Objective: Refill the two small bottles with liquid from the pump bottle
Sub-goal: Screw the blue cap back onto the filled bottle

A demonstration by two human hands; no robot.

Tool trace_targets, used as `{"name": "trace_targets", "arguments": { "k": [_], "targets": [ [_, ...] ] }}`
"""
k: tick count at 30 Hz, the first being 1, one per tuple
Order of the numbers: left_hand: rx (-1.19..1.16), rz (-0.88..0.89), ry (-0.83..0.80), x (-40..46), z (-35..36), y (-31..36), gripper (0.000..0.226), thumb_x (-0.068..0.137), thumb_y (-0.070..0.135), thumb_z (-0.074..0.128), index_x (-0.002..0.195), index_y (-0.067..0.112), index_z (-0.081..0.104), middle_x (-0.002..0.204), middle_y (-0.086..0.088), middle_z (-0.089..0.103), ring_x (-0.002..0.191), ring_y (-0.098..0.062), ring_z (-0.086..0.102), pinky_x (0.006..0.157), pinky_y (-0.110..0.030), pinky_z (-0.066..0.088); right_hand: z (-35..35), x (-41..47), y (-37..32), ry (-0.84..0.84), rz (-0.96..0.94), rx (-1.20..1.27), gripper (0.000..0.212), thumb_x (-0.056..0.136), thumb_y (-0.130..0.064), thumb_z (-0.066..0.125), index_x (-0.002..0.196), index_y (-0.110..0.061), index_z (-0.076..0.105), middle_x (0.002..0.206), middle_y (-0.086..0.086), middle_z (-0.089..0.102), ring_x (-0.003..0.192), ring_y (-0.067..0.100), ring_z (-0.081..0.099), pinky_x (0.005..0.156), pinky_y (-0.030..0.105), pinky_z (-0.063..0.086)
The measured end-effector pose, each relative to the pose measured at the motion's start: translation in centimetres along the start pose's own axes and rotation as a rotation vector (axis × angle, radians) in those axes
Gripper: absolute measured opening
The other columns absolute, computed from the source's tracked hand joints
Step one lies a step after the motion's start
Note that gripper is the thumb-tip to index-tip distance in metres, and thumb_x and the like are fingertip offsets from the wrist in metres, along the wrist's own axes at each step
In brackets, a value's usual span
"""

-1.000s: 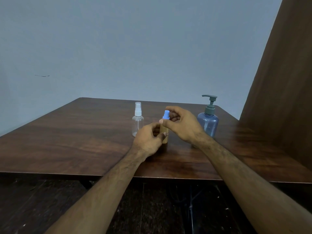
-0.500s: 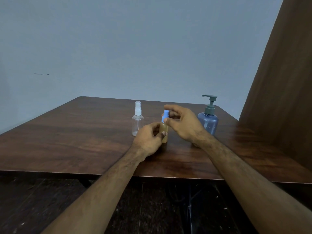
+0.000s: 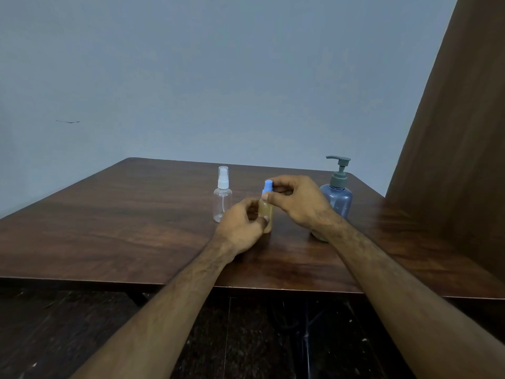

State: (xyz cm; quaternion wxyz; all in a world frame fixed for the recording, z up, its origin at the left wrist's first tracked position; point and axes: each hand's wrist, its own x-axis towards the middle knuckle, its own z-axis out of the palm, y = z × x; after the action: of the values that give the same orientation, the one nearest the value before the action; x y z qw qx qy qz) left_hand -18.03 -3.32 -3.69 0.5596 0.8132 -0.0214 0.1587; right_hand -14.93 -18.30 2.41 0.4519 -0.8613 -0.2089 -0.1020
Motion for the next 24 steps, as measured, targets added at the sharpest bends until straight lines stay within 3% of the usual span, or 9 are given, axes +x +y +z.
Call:
{"name": "trace_targets", "arguments": {
  "k": [4, 9, 13, 17, 21, 24],
  "targets": [
    [0.066, 0.029, 0.01, -0.1, -0.2, 0.2, 0.03, 0.092, 0.026, 0.072, 0.121, 0.018, 0.069, 0.109, 0.007, 0.074, 0.104, -0.01, 0.069, 0.099, -0.036, 0.054, 0.2, 0.1, 0.3, -0.014, 0.009, -0.048, 0.022, 0.096, -0.031, 0.082, 0.112, -0.015, 0.083, 0.105, 0.004, 0.082, 0.106, 0.024, 0.075, 0.099, 0.042, 0.06],
    [0.233, 0.074, 0.007, -0.3, -0.2, 0.7, 0.029, 0.097, 0.028, 0.065, 0.123, 0.017, 0.068, 0.115, 0.003, 0.073, 0.109, -0.013, 0.067, 0.098, -0.034, 0.053, 0.4, 0.4, 0.4, 0.058, 0.006, -0.109, 0.03, 0.09, -0.04, 0.087, 0.111, -0.018, 0.082, 0.091, -0.01, 0.075, 0.084, 0.002, 0.068, 0.074, 0.016, 0.052],
    [0.315, 0.102, -0.017, -0.6, -0.3, 1.1, 0.029, 0.101, 0.029, 0.058, 0.126, 0.016, 0.064, 0.118, 0.002, 0.072, 0.111, -0.015, 0.065, 0.095, -0.033, 0.051, 0.9, 0.3, 0.3, 0.099, 0.009, -0.114, 0.035, 0.088, -0.044, 0.088, 0.111, -0.019, 0.082, 0.094, -0.008, 0.077, 0.088, 0.007, 0.07, 0.084, 0.026, 0.058],
    [0.309, 0.101, -0.024, -0.7, -0.5, 1.1, 0.029, 0.102, 0.027, 0.056, 0.127, 0.015, 0.064, 0.119, 0.001, 0.072, 0.11, -0.017, 0.065, 0.095, -0.033, 0.05, 0.5, 0.2, 0.2, 0.017, 0.008, -0.078, 0.034, 0.091, -0.04, 0.085, 0.117, -0.017, 0.081, 0.106, -0.002, 0.08, 0.099, 0.011, 0.072, 0.086, 0.021, 0.057],
    [0.244, 0.083, -0.018, -0.7, -0.4, 0.9, 0.026, 0.102, 0.021, 0.055, 0.126, 0.017, 0.064, 0.111, 0.001, 0.073, 0.105, -0.016, 0.067, 0.098, -0.037, 0.052, 0.0, 0.3, 0.3, -0.057, 0.006, -0.026, 0.028, 0.1, -0.024, 0.077, 0.126, -0.014, 0.08, 0.116, 0.004, 0.081, 0.115, 0.022, 0.074, 0.109, 0.043, 0.055],
    [0.186, 0.072, -0.017, -0.7, -0.3, 0.9, 0.028, 0.1, 0.019, 0.057, 0.126, 0.019, 0.064, 0.111, 0.005, 0.074, 0.106, -0.012, 0.068, 0.099, -0.036, 0.053, 0.2, 0.3, 0.5, -0.052, 0.003, -0.073, 0.025, 0.102, -0.025, 0.075, 0.124, -0.015, 0.08, 0.111, 0.009, 0.081, 0.109, 0.028, 0.073, 0.104, 0.043, 0.056]
  ]
}}
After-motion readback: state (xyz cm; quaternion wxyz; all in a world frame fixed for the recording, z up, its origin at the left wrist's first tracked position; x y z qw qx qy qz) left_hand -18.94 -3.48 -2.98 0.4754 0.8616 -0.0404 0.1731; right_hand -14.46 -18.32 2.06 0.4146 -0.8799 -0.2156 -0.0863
